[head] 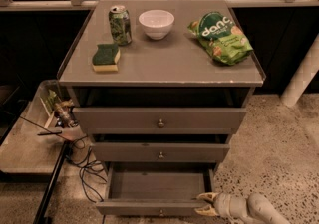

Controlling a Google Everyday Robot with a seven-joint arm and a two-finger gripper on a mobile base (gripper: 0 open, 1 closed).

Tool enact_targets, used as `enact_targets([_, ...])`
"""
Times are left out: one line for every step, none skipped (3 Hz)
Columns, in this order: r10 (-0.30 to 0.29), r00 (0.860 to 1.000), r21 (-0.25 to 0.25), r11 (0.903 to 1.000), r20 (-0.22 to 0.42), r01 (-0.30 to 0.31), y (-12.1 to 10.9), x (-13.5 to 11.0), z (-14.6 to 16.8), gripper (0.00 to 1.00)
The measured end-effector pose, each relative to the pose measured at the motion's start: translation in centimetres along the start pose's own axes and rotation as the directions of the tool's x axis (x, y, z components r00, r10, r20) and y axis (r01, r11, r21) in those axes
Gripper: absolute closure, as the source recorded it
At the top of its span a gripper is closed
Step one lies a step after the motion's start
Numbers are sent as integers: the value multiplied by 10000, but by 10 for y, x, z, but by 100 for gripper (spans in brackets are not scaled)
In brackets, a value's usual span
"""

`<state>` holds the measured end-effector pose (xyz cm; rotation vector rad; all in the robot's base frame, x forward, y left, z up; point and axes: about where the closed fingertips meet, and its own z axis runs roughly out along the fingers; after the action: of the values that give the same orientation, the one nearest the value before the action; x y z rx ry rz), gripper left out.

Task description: Open bottom drawer

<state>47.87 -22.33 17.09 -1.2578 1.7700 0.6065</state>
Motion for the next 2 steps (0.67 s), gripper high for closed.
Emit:
enact_targets([0,10000,-3,10000,-1,0,0,-1,-1,100])
enact_targets([87,10000,40,10000,28,-87,9,3,-4,100])
